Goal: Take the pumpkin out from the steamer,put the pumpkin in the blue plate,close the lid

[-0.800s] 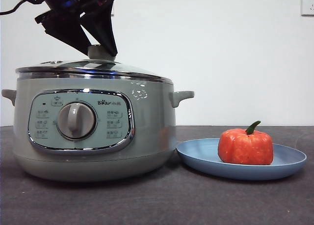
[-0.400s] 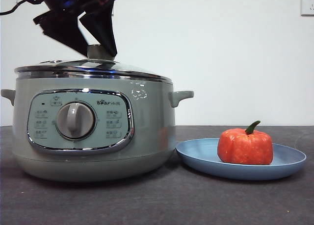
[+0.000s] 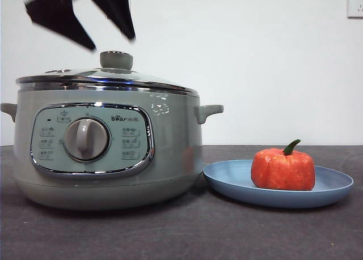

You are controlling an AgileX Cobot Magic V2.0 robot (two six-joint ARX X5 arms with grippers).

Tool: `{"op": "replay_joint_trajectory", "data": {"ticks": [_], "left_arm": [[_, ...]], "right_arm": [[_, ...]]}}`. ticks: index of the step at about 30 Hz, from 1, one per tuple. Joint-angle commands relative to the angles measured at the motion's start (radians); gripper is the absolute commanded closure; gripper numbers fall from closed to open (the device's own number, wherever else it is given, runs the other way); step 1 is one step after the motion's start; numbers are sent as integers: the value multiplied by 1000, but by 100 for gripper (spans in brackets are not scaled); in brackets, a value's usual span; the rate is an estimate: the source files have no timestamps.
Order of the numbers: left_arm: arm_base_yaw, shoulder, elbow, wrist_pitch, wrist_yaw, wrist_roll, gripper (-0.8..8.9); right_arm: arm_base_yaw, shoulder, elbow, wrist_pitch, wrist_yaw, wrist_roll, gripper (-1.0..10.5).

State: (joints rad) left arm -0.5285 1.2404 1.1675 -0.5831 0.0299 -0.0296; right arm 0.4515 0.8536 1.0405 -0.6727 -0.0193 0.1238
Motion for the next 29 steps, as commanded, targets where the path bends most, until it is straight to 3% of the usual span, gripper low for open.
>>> {"op": "replay_joint_trajectory", "data": {"ticks": [1, 5, 10, 11, 14, 18, 23, 29], "left_arm": [[-3, -72, -7, -11, 2, -24, 375], [-3, -183, -7, -38, 3, -24, 394], [-3, -293, -8, -91, -4, -16, 804], [-3, -307, -8, -99, -5, -9, 834], [-3, -346, -20, -110, -32, 28, 822], [-3, -425, -106, -71, -82, 33, 822], [-3, -565, -296, 50, -85, 34, 822], [-3, -668, -411, 85, -93, 29, 822]], "right_arm": [[1, -11, -9, 6, -2, 9, 385], [2, -26, -9, 7, -1, 6, 521], [2, -52, -10, 11, 0, -13, 825], [2, -58, -10, 12, 0, -13, 861], [4, -79, -16, 18, 0, -13, 960], [28, -148, -95, 111, 16, -8, 959], [71, -270, -272, 262, 114, 0, 959], [86, -341, -381, 320, 144, 114, 946]]}}
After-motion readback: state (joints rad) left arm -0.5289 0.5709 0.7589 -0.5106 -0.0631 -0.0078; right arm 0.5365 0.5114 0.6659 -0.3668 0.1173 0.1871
